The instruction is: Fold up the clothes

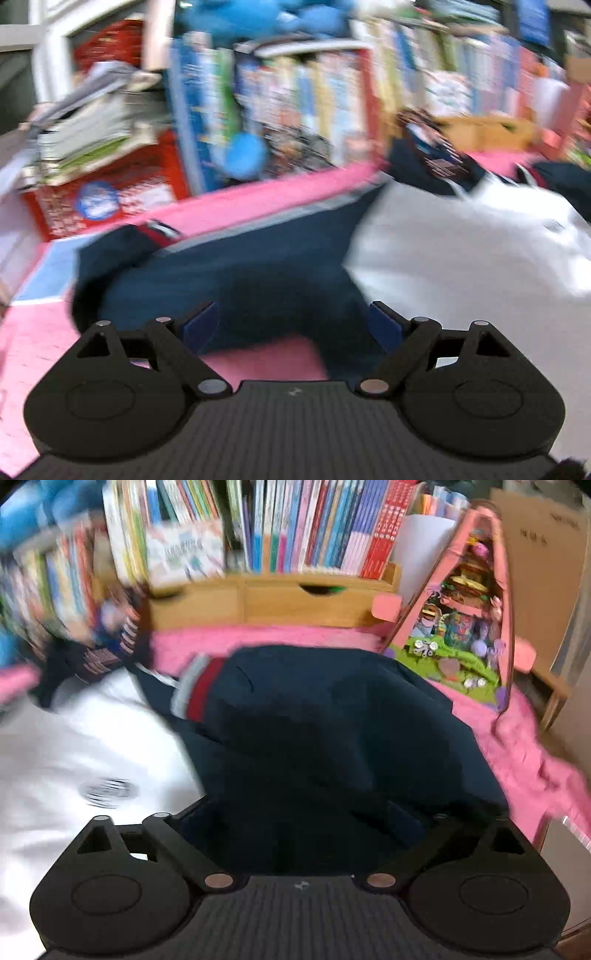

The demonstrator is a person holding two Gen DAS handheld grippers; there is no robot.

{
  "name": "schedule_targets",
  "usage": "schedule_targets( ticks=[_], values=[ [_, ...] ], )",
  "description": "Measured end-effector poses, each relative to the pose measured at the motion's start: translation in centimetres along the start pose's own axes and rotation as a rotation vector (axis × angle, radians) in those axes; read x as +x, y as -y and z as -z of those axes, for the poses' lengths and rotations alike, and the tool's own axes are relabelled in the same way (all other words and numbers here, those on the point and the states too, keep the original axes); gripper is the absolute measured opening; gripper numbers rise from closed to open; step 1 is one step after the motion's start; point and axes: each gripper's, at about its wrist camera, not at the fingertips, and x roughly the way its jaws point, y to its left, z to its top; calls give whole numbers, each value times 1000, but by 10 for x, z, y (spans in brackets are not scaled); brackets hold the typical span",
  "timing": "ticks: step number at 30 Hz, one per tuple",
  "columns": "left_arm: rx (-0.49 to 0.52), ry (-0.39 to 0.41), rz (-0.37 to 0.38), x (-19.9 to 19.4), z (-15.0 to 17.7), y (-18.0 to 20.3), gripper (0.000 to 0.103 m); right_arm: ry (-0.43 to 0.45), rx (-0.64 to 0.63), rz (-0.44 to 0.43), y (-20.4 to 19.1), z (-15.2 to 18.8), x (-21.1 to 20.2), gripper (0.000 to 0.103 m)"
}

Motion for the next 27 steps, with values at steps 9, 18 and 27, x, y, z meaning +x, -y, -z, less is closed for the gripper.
schedule_targets(
  ticks=[9,18,27],
  values=[
    [74,56,208,-61,55,63,89,231,-461,-381,-117,118,-104,98],
    [4,41,140,-91,110,35,99,181,-460,-517,-101,165,-98,102],
    [-10,13,55,-114,109,13,96,132,22,54,60,150,-118,97]
  ],
)
